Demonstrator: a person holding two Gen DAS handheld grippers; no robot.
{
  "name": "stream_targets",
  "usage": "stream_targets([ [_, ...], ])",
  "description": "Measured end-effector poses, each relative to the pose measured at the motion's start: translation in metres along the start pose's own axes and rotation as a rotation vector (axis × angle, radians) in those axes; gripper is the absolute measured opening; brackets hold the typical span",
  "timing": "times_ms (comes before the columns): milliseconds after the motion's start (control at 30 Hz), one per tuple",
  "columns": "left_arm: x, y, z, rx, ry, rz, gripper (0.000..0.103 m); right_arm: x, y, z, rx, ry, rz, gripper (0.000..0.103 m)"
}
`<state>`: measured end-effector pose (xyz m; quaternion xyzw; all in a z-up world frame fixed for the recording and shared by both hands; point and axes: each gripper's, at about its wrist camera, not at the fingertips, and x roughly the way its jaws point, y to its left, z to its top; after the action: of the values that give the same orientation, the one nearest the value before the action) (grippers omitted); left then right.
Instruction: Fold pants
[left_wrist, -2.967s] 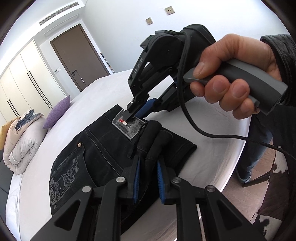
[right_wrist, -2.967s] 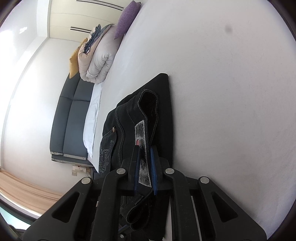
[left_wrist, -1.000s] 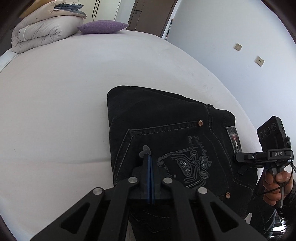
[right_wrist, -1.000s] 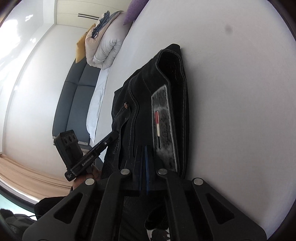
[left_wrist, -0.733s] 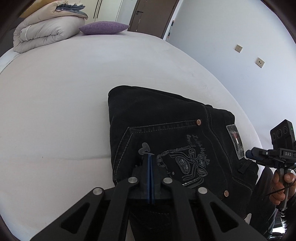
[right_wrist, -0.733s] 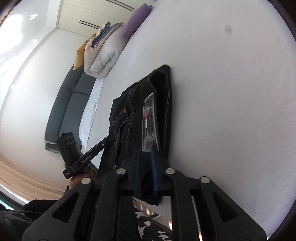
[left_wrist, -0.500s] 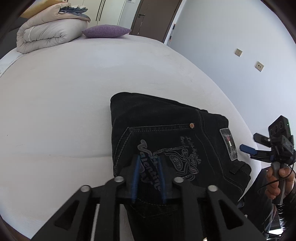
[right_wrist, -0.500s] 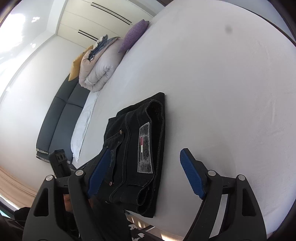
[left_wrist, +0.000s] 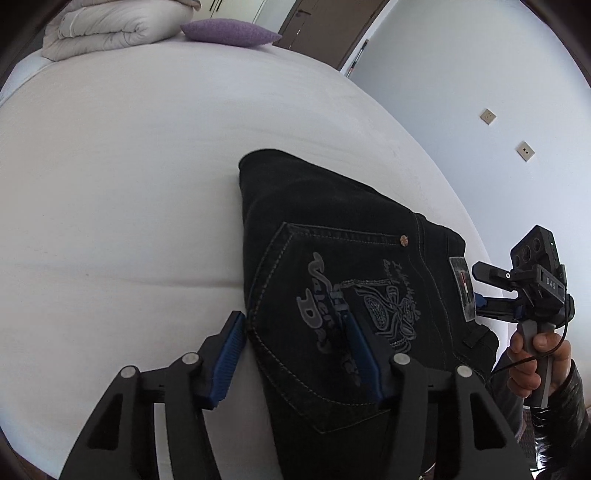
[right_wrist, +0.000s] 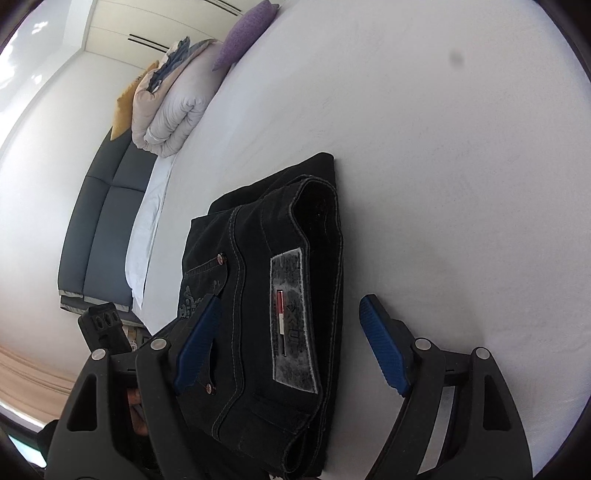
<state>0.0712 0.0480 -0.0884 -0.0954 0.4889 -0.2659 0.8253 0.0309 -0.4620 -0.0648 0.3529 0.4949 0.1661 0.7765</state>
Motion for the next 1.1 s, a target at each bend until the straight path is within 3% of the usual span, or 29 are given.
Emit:
stream_targets([
  [200,0.012,0.006,0.009,-0.029,0.05,-0.046,0.055,0.026,0.019,0.004,-0.007,0.058,-0.033,0.072],
  [333,0.014,0.003,0.01,-0.013,0.066,-0.045,0.046,0.039,0.018,0.005,0.01,0.067,-0.067,0.032],
  [367,0.015,0.002,0.009,-0.013,0.065,-0.044,0.045,0.041,0.018,0.004,0.013,0.064,-0.06,0.03],
  [633,0.002,-0.009,0.009,-0.004,0.023,-0.028,0.029,0.027,0.051,-0.003,-0.151,-0.016,-0.118,0.017],
  [800,-0.017,-0.025,0.025,0.028,-0.036,-0.023,0.026,0.007,0.081,0.003,-0.26,-0.068,-0.11,0.016],
  [967,-0.024,-0.039,0.063,0.087,-0.107,-0.026,0.026,-0.013,0.09,0.035,-0.281,-0.133,-0.077,0.016],
  [1100,-0.002,-0.04,0.091,0.102,-0.095,-0.021,0.027,-0.017,0.093,0.069,-0.316,-0.142,-0.095,0.016],
])
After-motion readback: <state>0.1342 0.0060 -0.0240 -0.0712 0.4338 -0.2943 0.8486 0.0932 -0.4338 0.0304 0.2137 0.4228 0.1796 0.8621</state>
